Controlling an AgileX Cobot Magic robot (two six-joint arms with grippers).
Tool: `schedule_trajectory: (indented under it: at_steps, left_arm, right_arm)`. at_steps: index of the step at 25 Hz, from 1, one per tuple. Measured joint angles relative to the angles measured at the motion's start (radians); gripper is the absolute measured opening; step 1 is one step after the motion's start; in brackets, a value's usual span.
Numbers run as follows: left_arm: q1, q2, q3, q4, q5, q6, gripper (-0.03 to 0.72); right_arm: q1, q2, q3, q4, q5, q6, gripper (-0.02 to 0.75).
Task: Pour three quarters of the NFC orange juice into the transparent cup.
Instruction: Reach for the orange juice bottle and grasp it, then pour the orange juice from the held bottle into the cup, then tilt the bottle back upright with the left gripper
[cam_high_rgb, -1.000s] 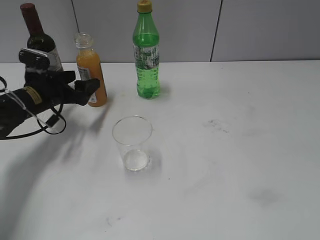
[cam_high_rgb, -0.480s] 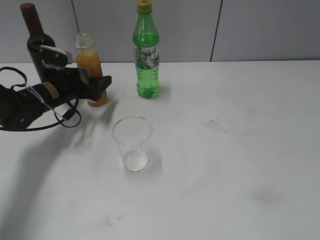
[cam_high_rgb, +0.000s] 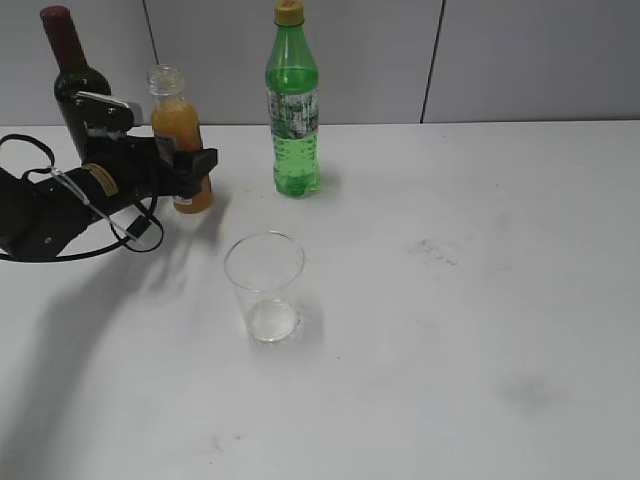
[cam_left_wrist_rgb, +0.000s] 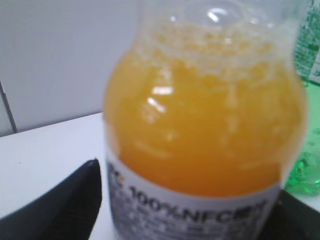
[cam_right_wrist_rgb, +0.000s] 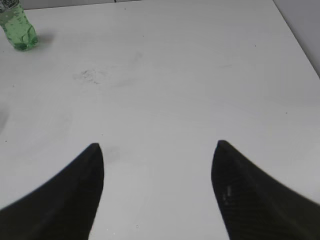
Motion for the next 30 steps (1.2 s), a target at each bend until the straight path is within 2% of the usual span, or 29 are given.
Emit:
schedule_trajectory:
  at_steps: [6, 14, 22, 25, 30]
  left_arm:
    - [0.000, 0.000, 0.000, -0.001, -0.002, 0.000, 0.472]
    - [0.000, -0.019, 0.022, -0.001, 0.003, -0.001, 0.473]
    - [0.000, -0.147, 0.196, -0.017, 0.011, 0.058, 0.473]
    - [-0.006, -0.222, 0.288, -0.077, 0.011, 0.109, 0.473]
    - [-0.070, -0.361, 0.448, -0.288, 0.003, 0.317, 0.473]
  right_arm:
    - [0.000, 0.000, 0.000, 0.000, 0.000, 0.000, 0.519]
    - [0.000, 0.000, 0.000, 0.000, 0.000, 0.000, 0.519]
    - [0.000, 0.000, 0.000, 0.000, 0.000, 0.000, 0.519]
    - [0.000, 0.000, 0.000, 0.000, 0.000, 0.000, 0.519]
    - [0.000, 0.000, 0.000, 0.000, 0.000, 0.000, 0.519]
